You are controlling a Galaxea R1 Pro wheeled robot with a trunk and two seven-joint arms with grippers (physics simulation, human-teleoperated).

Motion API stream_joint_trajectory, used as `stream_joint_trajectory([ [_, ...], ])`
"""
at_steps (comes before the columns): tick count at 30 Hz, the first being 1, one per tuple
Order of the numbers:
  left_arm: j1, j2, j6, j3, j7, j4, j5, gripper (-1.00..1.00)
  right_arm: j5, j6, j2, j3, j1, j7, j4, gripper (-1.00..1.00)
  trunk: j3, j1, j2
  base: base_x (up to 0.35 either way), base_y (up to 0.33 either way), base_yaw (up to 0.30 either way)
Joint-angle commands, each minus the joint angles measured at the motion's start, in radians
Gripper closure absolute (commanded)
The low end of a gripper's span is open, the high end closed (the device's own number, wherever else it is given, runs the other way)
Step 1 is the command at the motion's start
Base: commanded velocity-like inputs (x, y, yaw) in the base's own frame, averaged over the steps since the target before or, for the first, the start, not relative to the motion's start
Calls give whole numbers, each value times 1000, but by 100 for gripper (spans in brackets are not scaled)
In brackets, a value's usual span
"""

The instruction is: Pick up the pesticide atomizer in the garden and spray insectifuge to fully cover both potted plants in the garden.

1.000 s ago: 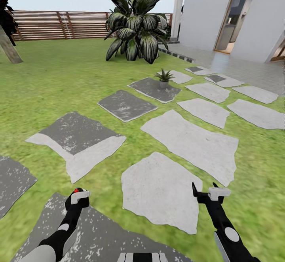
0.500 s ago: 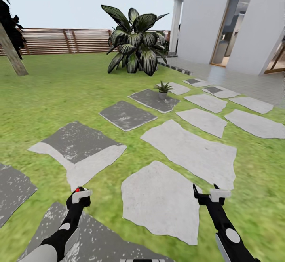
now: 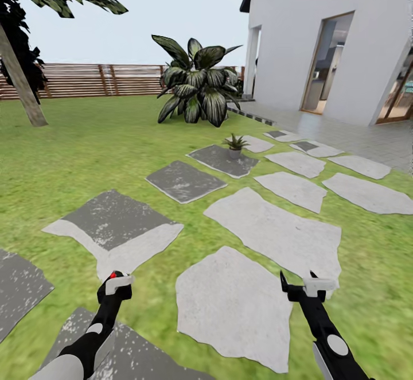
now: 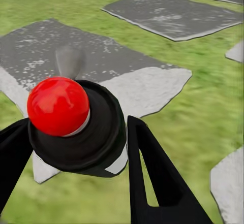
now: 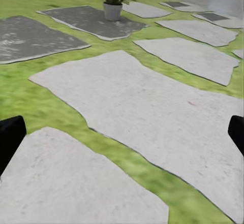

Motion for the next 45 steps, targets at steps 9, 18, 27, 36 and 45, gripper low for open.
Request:
stream_joint_trajectory([
  [9, -1, 0, -4, 0, 5, 1, -4, 100, 1, -3, 0, 0, 0, 0, 1, -100, 42, -28, 49, 0, 0, 0],
  [18, -1, 0, -4, 0, 5, 1, -5, 100, 1, -3, 0, 0, 0, 0, 2, -100, 72, -62, 112, 0, 0, 0],
  [27, -1, 0, -4, 0, 5, 1, -6, 100, 1, -3, 0, 0, 0, 0, 2, -100, 100, -97, 175, 0, 0, 0],
  [36, 1, 0, -6, -1, 8, 2, -8, 100, 2, -3, 1, 0, 0, 0, 3, -100, 100, -97, 175, 65, 0, 0],
  [45, 1, -1, -5, -1, 10, 3, -8, 100, 1, -6, 0, 0, 0, 1, 54, -100, 100, -97, 175, 316, 0, 0],
])
